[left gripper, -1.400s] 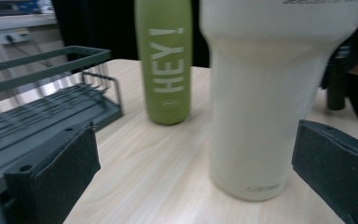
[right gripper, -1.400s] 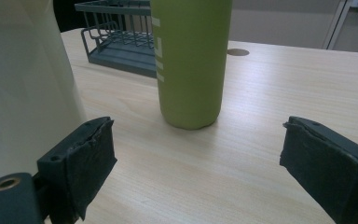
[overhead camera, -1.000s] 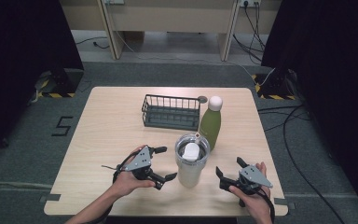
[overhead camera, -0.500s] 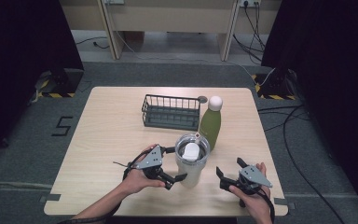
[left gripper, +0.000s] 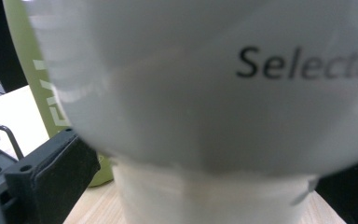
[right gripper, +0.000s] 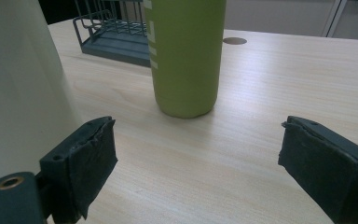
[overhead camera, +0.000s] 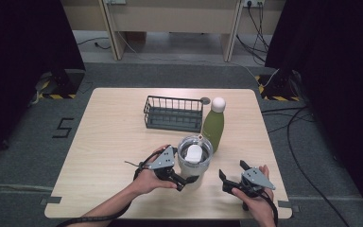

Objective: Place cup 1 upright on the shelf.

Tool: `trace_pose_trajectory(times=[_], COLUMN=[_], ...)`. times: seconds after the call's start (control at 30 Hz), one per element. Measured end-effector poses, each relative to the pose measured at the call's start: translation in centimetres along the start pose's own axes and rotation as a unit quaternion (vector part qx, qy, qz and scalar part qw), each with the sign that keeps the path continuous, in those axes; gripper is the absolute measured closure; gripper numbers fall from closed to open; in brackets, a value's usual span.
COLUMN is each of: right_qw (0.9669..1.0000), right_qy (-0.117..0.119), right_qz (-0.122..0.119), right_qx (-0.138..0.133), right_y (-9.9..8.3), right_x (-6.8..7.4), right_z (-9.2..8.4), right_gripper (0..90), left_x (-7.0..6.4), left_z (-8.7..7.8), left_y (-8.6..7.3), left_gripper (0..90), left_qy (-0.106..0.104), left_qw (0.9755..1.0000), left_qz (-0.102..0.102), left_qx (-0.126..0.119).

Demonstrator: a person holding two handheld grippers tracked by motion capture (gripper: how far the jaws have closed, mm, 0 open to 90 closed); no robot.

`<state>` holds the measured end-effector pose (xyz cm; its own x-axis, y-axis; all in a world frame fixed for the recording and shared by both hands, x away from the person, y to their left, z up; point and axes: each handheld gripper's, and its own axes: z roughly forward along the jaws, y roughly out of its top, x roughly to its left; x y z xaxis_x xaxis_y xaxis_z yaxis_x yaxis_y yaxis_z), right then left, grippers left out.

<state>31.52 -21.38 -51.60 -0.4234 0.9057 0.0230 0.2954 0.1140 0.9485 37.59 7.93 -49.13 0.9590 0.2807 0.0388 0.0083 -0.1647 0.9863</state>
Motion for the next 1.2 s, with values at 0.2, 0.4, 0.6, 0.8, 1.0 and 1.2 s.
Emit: trace_pose_trajectory(times=[0.2,0.4,0.6,0.8,1.0,1.2], right_qw=[1.0000,1.0000,1.0000,0.9999,0.9999,0.9999], right_qy=[-0.001,-0.003,-0.006,-0.008,-0.011,-0.011], right_qz=[-0.001,-0.002,0.002,0.004,0.005,0.007], right_qx=[0.003,0.006,0.006,0.006,0.005,0.006], right_y=[-0.07,-0.19,-0.26,-0.27,-0.28,-0.30], right_x=[0.00,-0.05,-0.12,-0.25,-0.37,-0.39], right_z=[0.01,0.03,0.07,-0.02,-0.04,-0.03], right_gripper=[10.8,11.1,11.3,11.5,11.8,12.0], left_x=[-0.15,-0.13,-0.20,-0.29,-0.47,-0.65], left_z=[0.47,0.44,0.41,0.35,0.33,0.27], left_y=[0.06,0.01,0.00,0.03,0.12,0.23], left_gripper=[8.1,9.3,9.6,9.6,9.6,9.7], left_qy=[-0.009,-0.012,-0.009,-0.003,-0.001,-0.005], left_qw=[0.9999,0.9999,0.9999,1.0000,1.0000,1.0000], left_qz=[0.007,0.000,-0.002,-0.003,0.002,-0.002], left_qx=[-0.001,-0.003,-0.005,-0.004,-0.002,-0.004])
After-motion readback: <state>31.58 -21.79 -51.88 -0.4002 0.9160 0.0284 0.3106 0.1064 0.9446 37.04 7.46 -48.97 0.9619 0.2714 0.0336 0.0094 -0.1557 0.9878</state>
